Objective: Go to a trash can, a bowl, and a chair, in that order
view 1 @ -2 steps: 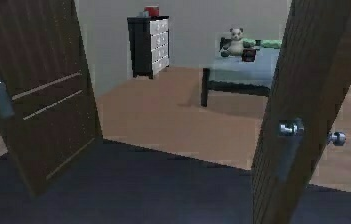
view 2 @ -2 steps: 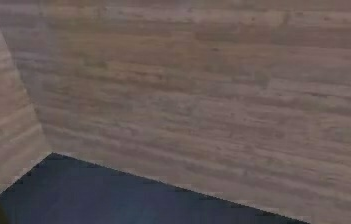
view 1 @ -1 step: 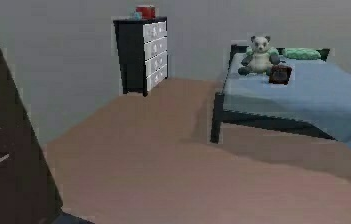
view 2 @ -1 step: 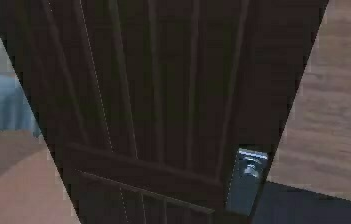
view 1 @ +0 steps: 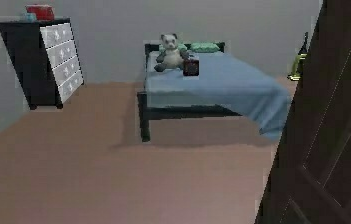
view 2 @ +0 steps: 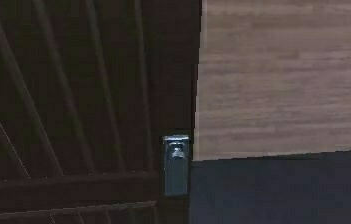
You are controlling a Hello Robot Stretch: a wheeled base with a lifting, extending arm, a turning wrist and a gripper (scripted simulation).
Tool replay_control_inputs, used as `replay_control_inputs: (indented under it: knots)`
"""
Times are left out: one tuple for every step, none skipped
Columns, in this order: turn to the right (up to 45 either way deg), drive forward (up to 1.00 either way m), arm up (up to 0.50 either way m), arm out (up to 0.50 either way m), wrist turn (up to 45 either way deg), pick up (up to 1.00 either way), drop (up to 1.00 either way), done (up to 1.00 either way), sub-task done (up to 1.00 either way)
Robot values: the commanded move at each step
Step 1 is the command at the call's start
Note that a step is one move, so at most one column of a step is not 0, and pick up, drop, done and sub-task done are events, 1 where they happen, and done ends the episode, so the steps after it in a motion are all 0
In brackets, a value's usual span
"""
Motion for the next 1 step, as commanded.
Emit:
replay_control_inputs:
  knots:
    - [0.0, 0.1, 0.0, 0.0, 0.0, 0.0, 0.0, 0.0, 0.0]
